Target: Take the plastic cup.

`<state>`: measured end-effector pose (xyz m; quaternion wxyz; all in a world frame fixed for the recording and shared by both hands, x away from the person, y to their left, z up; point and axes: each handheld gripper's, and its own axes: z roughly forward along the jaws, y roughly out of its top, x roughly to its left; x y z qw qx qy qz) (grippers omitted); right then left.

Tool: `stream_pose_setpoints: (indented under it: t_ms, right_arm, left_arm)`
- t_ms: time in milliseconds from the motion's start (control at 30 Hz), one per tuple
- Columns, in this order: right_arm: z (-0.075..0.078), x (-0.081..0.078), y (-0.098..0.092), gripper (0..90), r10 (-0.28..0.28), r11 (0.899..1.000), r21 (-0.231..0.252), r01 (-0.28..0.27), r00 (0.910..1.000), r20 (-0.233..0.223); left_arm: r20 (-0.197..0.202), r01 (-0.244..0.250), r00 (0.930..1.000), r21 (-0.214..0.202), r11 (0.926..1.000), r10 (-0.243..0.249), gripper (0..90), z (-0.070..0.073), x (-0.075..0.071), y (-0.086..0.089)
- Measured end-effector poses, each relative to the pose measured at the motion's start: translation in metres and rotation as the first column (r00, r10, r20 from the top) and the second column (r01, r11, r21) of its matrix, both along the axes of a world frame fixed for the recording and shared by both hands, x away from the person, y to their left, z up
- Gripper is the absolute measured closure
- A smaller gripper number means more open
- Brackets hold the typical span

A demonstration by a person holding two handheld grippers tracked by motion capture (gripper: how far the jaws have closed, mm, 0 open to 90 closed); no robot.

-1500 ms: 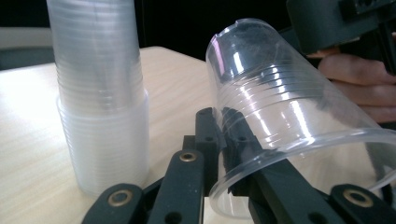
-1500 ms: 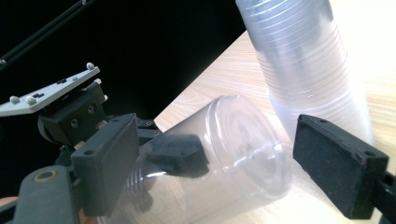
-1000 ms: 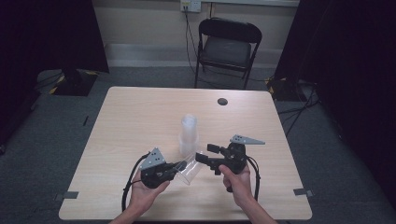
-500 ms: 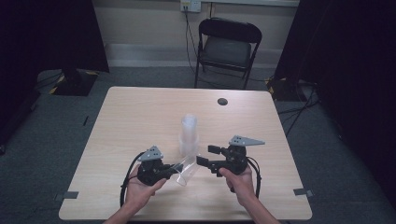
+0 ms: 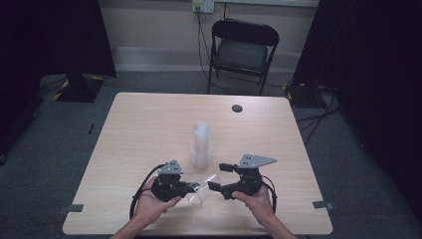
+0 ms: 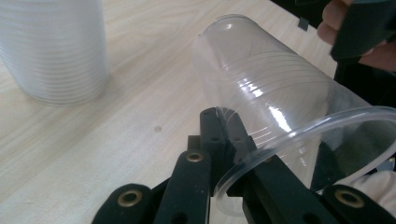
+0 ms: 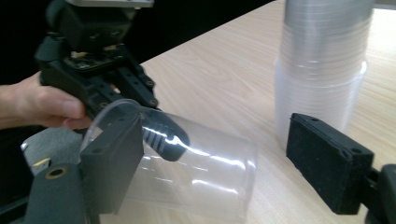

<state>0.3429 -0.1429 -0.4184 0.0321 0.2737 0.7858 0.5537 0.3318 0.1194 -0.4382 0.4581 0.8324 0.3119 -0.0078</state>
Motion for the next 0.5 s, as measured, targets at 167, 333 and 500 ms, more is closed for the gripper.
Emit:
stream_pose_setpoints:
  t_ms: [167,333,500]
  right_arm:
    - [0.003,-0.007,0.0,24.1,0.038,0.999,-0.033,-0.037,0.9983,0.044]
    - [0.002,-0.012,0.002,26.4,0.077,0.994,-0.085,-0.071,0.994,0.077]
    - [-0.002,-0.015,0.003,25.3,0.095,0.988,-0.132,-0.082,0.9906,0.098]
  left_arm:
    - [-0.031,0.032,0.999,0.023,0.9992,-0.031,89.8,-0.002,0.002,-0.001]
    - [-0.059,0.045,0.9973,0.027,0.9986,-0.043,90.0,-0.002,0.003,-0.001]
    - [-0.099,0.077,0.9925,0.048,0.9959,-0.072,90.0,-0.002,0.004,-0.004]
